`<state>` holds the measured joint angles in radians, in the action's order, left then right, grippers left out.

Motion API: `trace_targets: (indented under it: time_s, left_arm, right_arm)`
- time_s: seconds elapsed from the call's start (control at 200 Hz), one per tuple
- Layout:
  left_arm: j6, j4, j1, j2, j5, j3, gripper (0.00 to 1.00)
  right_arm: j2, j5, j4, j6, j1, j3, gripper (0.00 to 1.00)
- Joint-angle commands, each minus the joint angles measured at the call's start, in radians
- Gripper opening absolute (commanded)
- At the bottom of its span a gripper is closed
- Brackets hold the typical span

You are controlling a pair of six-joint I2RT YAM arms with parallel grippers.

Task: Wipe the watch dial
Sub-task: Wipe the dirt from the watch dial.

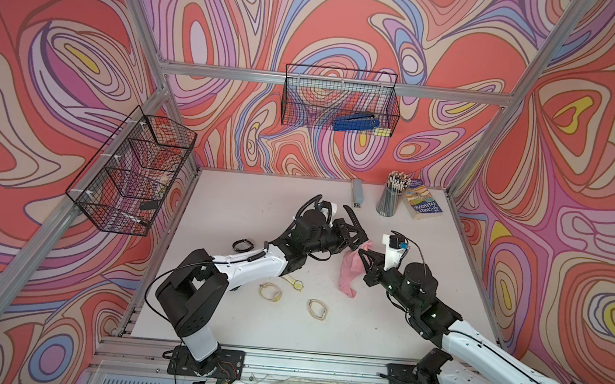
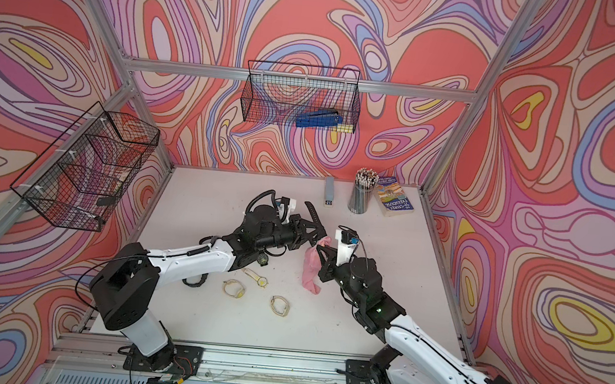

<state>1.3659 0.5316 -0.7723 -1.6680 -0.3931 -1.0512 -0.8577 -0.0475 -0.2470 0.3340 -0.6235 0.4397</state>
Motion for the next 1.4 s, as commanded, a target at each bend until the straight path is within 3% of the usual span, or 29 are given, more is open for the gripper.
trace_targets:
  time_s: [0.0, 0.12, 0.341, 0.641, 0.906, 1.092, 1.217, 1.397]
  left_arm:
    - [0.013, -0.046, -0.034, -0.024, -0.088, 0.024, 0.00]
    - [0.027, -0.032, -0.034, -0.029, -0.090, 0.022, 0.00]
    - [0.054, -0.003, -0.034, -0.032, -0.095, 0.000, 0.00]
    - [0.068, -0.005, -0.034, -0.050, -0.093, -0.047, 0.00]
    - [0.092, 0.014, -0.034, -0.081, -0.083, -0.032, 0.00]
    - [0.099, 0.024, -0.034, -0.105, -0.084, -0.018, 0.00]
    - [0.105, 0.037, -0.035, -0.102, -0.087, 0.009, 0.00]
    - [0.113, 0.048, -0.034, -0.089, -0.092, 0.017, 0.00]
  right_arm:
    - [0.036, -0.166, -0.124, -0.016, 0.007, 0.003, 0.00]
    - [-0.017, -0.227, 0.000, -0.010, 0.007, 0.051, 0.00]
    - [-0.131, -0.231, 0.088, -0.001, 0.007, 0.074, 0.00]
    - [-0.207, -0.067, 0.062, -0.041, 0.007, 0.057, 0.00]
    - [-0.169, 0.122, -0.021, -0.057, 0.007, 0.061, 0.00]
    - [-0.085, 0.144, -0.096, -0.032, 0.006, 0.052, 0.00]
    - [0.014, 0.023, -0.115, -0.023, 0.007, 0.034, 0.00]
    - [-0.018, -0.208, 0.100, -0.046, 0.007, 0.099, 0.00]
